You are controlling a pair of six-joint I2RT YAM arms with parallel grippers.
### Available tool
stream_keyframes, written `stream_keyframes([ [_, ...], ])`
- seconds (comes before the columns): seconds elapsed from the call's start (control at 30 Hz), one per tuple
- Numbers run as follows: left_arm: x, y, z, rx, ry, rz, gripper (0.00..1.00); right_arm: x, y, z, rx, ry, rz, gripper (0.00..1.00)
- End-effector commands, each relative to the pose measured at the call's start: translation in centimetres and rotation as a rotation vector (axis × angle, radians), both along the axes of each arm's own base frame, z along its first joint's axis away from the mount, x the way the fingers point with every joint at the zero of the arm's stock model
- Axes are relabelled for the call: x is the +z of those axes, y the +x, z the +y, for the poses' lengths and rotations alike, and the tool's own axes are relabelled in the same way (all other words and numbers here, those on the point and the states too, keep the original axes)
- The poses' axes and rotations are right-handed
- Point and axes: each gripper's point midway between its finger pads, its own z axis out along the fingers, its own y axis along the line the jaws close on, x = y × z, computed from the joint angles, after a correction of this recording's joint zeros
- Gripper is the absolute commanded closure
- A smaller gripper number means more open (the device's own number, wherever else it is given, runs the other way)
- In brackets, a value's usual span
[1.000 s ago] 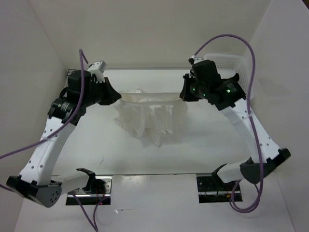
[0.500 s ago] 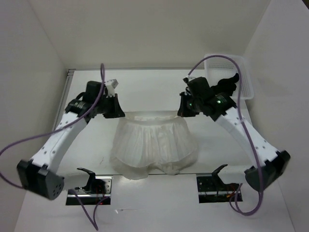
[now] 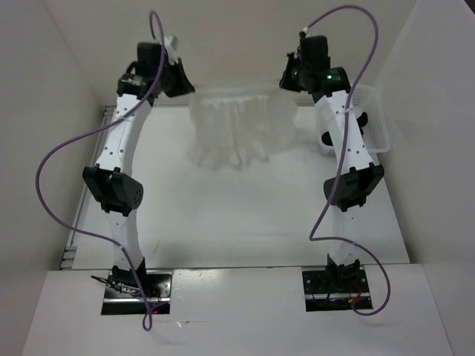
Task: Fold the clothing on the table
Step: Flatten the skirt out
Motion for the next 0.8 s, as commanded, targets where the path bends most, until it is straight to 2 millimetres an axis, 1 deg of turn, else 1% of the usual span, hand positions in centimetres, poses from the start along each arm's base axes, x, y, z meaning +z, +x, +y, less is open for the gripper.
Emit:
stream_keyframes([
  [0.0,9.2,0.1,3.9,0.062,-0.031,-0.2,1.0,9.4,-0.9,-3.6,-0.037,0.035,-0.211,1.0],
  [0.03,10.6,-0.2,4.0,0.062,-0.035,-0.232,1.0,10.2,-1.4,-3.7,-0.036,0.038,-0.225,1.0],
  [0.07,11.4,-0.2,5.2,0.079,-0.038,-0.252,1.0,10.3,-1.7,-3.7,-0.036,0.038,-0.225,1.0],
  [0.1,10.6,-0.3,5.1,0.071,-0.039,-0.227,1.0,9.3,-1.9,-3.8,-0.032,0.023,-0.193,1.0],
  [0.13,9.4,-0.3,5.1,0.071,-0.036,-0.194,1.0,9.1,-2.3,-3.7,-0.02,0.026,-0.18,1.0],
  [0.17,8.5,0.1,5.0,0.071,-0.035,-0.185,1.0,8.2,-2.5,-3.5,-0.01,0.025,-0.153,1.0],
  [0.2,4.4,-0.2,5.0,0.072,-0.024,-0.086,1.0,6.1,-2.9,-3.2,0.007,0.023,-0.094,1.0],
  [0.23,2.1,-0.4,4.9,0.064,-0.024,-0.042,1.0,4.8,-2.9,-3.2,0.007,0.017,-0.067,1.0],
  [0.27,2.7,-0.7,4.9,0.068,-0.039,-0.097,1.0,3.6,-3.1,-3.3,0.007,0.012,-0.043,1.0],
  [0.3,0.7,-1.1,5.0,0.082,-0.039,-0.073,1.0,-0.8,-3.0,-2.6,0.019,-0.003,0.032,1.0],
  [0.33,-1.5,-1.6,5.2,0.095,-0.038,-0.043,1.0,-0.9,-4.1,-2.2,0.033,-0.001,0.022,1.0],
  [0.37,-6.2,-3.1,5.3,0.101,-0.037,0.032,1.0,-2.5,-4.6,-2.0,0.035,0.011,0.048,1.0],
  [0.4,-8.4,-4.0,5.3,0.109,-0.042,0.076,1.0,-7.7,-6.2,-1.6,0.048,0.006,0.161,1.0],
  [0.43,-10.7,-4.9,5.4,0.11,-0.037,0.119,1.0,-8.8,-6.7,-1.0,0.069,0.032,0.169,1.0],
  [0.47,-11.8,-5.7,5.4,0.118,-0.047,0.13,1.0,-9.5,-8.1,-0.6,0.091,0.037,0.183,1.0],
  [0.5,-16.2,-8.2,5.3,0.122,-0.053,0.238,1.0,-13.9,-10.6,-0.2,0.096,0.04,0.295,1.0],
  [0.53,-17.5,-9.2,4.8,0.118,-0.057,0.261,1.0,-15.3,-11.7,0.3,0.107,0.047,0.317,1.0],
  [0.57,-17.9,-10.5,4.1,0.108,-0.062,0.269,1.0,-17.6,-14.5,0.4,0.111,0.056,0.384,1.0],
  [0.6,-20.1,-12.4,4.1,0.139,-0.052,0.33,1.0,-18.7,-16.0,0.6,0.111,0.058,0.42,1.0],
  [0.63,-20.5,-13.7,2.9,0.126,-0.039,0.359,1.0,-19.7,-17.8,1.5,0.132,0.063,0.455,1.0],
  [0.67,-20.5,-14.6,2.7,0.141,-0.034,0.374,1.0,-21.1,-20.3,1.8,0.131,0.091,0.516,1.0],
  [0.7,-21.0,-15.7,2.3,0.145,-0.039,0.408,1.0,-21.7,-21.7,1.9,0.125,0.096,0.548,1.0],
  [0.73,-22.2,-17.9,2.2,0.16,-0.043,0.473,1.0,-22.0,-23.5,2.9,0.152,0.103,0.579,1.0],
  [0.77,-22.9,-19.3,2.0,0.16,-0.041,0.507,1.0,-22.6,-25.7,2.8,0.134,0.113,0.623,1.0],
])
